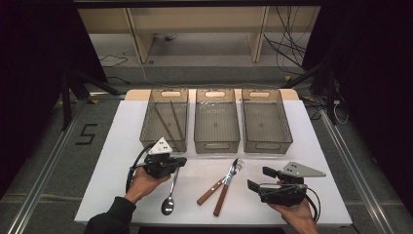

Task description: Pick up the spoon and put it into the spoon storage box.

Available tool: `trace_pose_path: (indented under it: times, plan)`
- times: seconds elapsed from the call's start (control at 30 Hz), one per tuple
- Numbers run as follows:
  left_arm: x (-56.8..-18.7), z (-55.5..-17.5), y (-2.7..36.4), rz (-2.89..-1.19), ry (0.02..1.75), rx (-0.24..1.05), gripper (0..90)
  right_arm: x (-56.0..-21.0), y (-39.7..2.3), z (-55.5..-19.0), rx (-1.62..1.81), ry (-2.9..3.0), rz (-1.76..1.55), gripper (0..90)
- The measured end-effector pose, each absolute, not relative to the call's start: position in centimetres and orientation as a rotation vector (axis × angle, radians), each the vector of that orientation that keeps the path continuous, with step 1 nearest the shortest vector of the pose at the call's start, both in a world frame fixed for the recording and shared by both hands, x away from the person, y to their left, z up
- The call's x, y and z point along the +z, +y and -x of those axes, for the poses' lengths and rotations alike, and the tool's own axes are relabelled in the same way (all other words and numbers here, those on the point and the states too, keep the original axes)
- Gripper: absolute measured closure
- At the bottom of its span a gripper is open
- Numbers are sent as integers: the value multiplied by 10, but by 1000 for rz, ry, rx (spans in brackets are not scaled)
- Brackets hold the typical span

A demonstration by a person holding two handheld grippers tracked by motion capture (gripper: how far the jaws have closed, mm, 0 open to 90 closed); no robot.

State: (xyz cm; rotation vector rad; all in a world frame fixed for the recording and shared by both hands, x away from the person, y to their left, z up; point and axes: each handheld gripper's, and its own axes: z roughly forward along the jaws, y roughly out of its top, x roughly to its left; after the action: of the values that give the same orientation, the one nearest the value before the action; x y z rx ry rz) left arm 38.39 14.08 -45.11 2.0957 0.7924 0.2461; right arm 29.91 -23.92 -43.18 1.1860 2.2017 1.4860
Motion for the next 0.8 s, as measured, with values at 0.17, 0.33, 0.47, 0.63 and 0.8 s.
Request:
trace_pose_path:
  times: [0.17, 0.33, 0.47, 0.63, 0.8]
  plan:
    - [-466, -391, 132, -2191, 787, 226, 890, -432, -239, -298, 1478, 2208, -1184, 224]
    - [-474, -394, 133, -2242, 798, 221, 890, -432, -237, -297, 1479, 2213, -1180, 224]
    - [-477, -395, 133, -2279, 811, 210, 891, -432, -237, -296, 1477, 2217, -1174, 225]
    - [-484, -397, 134, -2313, 826, 199, 891, -432, -237, -296, 1476, 2219, -1178, 226]
    - [-483, -399, 139, -2329, 845, 194, 891, -433, -237, -296, 1478, 2220, -1177, 226]
